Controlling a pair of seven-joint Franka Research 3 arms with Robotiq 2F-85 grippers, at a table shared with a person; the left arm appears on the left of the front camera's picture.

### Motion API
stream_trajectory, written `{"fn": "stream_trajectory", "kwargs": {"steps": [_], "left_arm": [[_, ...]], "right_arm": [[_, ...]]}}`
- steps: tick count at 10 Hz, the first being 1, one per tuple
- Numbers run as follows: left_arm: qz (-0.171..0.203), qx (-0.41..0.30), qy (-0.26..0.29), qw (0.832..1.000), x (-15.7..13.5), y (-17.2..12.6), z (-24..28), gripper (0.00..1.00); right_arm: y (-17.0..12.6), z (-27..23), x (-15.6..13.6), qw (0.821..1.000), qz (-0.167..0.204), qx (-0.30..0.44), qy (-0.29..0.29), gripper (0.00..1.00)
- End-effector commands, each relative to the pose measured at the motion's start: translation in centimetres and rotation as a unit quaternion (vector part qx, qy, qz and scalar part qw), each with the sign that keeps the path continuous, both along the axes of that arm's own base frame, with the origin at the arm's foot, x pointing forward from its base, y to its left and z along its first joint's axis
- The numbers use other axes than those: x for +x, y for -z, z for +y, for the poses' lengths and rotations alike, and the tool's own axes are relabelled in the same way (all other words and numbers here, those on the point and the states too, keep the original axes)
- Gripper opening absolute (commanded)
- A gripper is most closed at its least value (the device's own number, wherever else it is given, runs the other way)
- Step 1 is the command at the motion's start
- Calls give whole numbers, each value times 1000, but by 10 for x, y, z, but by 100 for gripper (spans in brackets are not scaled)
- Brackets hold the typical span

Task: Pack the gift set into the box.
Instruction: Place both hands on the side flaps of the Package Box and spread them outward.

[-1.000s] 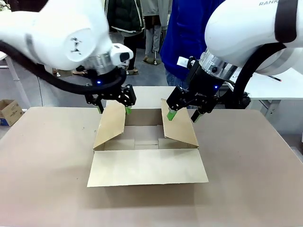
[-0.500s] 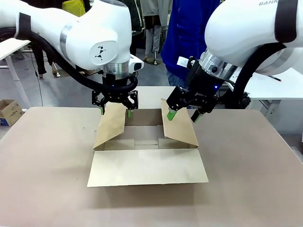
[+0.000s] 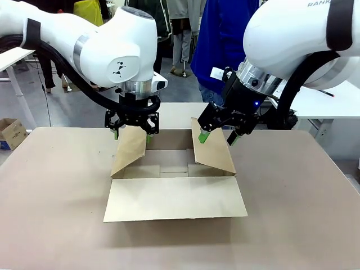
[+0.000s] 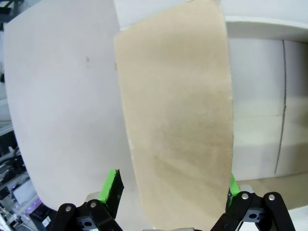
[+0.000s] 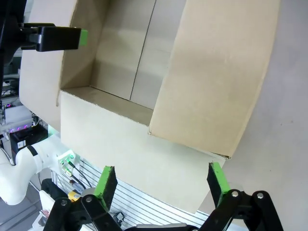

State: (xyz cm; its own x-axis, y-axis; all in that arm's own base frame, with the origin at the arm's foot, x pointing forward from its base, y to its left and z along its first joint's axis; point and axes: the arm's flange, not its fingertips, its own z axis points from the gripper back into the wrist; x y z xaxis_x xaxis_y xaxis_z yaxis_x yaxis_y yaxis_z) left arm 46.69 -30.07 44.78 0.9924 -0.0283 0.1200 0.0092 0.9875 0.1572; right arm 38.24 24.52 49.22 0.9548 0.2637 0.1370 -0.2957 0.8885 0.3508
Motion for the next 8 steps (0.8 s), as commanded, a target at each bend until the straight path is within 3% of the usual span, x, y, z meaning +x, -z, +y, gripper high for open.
{"fn": "stream_trajectory", "kwargs": {"steps": [1, 8], "left_arm": [[-21, 24, -21, 999, -12, -5, 14, 100], [-74, 9, -34, 997, -36, -47, 77, 100]], "right_arm": [[-2, 0, 1, 1000, -2, -7, 10, 100], [-2, 0, 1, 1000, -2, -7, 10, 100]]}}
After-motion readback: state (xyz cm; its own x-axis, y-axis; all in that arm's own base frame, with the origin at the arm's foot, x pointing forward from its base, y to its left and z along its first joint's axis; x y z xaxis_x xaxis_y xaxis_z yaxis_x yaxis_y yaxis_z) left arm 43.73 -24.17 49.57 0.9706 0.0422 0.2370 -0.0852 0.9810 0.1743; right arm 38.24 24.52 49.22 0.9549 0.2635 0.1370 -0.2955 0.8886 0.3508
